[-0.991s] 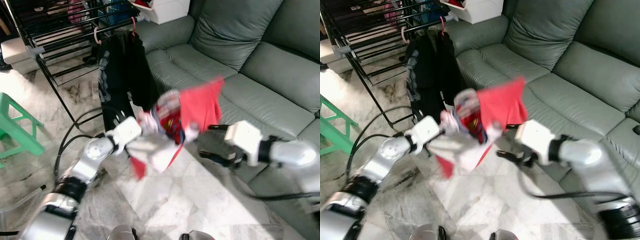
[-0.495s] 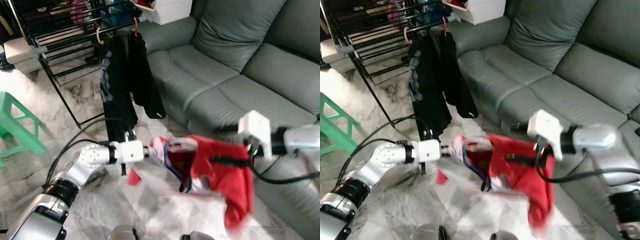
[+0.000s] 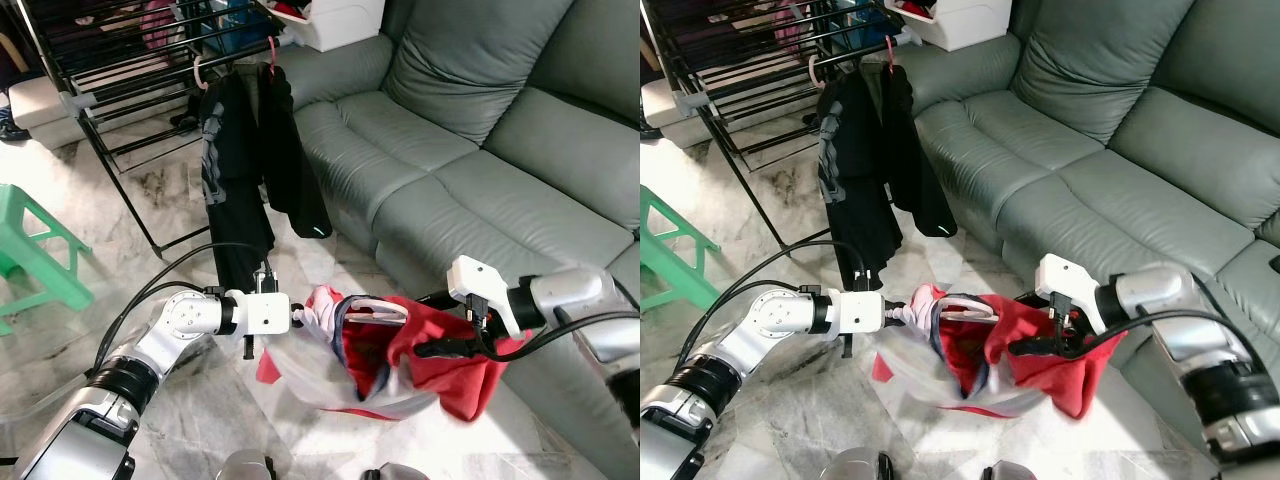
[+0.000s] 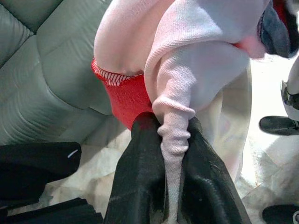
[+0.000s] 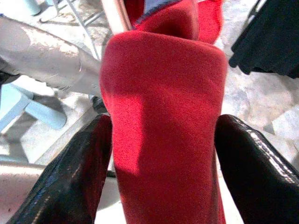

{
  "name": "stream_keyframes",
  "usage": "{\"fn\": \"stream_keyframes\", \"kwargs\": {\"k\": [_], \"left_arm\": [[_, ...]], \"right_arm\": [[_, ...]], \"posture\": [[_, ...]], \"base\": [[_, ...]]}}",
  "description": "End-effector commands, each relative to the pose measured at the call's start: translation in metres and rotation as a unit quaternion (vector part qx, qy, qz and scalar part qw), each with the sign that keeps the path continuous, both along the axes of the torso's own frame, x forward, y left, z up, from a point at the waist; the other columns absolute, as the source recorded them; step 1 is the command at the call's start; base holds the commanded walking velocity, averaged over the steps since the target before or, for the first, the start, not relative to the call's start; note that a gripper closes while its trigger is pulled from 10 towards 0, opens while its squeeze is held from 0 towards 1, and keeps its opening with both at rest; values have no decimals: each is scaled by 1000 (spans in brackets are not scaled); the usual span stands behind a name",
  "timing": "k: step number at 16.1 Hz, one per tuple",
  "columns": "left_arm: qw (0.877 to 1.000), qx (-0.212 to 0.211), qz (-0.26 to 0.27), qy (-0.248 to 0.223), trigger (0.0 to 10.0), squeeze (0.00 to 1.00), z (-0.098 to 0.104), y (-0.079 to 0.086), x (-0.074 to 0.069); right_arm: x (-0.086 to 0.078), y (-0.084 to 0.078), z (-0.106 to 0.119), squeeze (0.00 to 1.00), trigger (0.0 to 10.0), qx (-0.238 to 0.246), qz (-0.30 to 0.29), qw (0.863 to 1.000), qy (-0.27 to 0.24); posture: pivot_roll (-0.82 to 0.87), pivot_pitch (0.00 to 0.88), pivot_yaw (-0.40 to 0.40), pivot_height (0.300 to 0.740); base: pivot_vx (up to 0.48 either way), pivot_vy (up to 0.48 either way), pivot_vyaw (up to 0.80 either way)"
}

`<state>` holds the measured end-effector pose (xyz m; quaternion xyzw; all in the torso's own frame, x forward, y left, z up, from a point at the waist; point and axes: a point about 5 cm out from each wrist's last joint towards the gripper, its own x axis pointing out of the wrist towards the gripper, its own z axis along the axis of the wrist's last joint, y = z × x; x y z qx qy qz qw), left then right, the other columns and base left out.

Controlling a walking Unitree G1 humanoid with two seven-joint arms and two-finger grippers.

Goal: Hang hanger

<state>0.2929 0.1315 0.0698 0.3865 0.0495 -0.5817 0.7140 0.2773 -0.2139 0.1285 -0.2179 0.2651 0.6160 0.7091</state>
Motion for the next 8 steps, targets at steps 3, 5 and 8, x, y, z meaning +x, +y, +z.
{"fn": "stream_keyframes", "kwargs": {"k": [3,5,8], "left_arm": [[1000,1,-6,-13,0,0,8,-1,7],[1000,1,-5,-12,0,0,8,-1,8],[1000,3,-5,-10,0,0,8,-2,10]], "right_arm": [[1,-9,-5,0,0,-45,31,998,16],[-1,-15,-5,0,0,-72,47,996,15],[-1,-22,-6,0,0,-110,63,992,-4]], "posture": [[-66,11,55,740],[-66,11,55,740],[-75,13,56,740]], "base": [[0,0,0],[0,0,0],[0,0,0]]}}
